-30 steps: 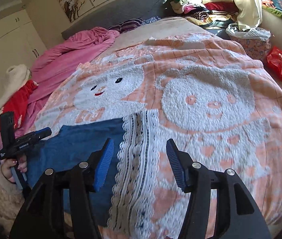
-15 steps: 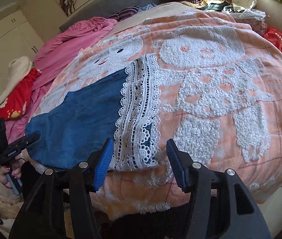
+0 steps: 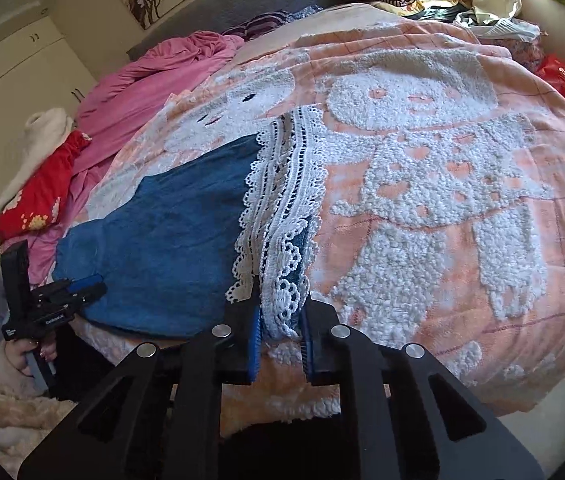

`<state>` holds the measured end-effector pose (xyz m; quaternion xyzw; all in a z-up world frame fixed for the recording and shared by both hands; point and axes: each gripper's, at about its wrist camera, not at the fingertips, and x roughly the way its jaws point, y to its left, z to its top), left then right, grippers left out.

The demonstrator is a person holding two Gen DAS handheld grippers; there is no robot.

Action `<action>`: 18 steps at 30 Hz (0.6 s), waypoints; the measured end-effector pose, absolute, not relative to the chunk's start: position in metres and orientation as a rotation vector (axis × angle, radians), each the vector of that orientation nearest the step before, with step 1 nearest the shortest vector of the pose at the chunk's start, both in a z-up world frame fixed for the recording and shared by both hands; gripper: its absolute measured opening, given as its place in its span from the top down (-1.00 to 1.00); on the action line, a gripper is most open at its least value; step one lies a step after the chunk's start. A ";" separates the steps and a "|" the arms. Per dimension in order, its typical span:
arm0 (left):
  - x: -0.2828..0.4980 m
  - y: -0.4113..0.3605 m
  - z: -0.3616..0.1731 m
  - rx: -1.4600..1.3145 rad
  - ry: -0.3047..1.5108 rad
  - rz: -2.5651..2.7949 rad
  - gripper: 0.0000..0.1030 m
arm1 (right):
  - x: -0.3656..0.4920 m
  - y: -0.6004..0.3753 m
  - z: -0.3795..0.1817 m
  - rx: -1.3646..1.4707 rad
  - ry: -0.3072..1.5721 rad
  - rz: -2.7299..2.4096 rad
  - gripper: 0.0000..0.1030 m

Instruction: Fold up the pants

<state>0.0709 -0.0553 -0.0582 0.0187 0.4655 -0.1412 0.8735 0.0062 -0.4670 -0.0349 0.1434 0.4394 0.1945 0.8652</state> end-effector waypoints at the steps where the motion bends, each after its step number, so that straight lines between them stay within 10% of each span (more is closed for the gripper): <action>1: 0.071 -0.053 -0.059 0.031 0.974 -0.295 0.51 | 0.007 -0.465 -0.037 0.280 0.936 0.396 0.72; 18: 0.067 -0.047 -0.054 0.001 0.954 -0.300 0.40 | -0.007 -0.468 -0.029 0.255 0.894 0.223 0.12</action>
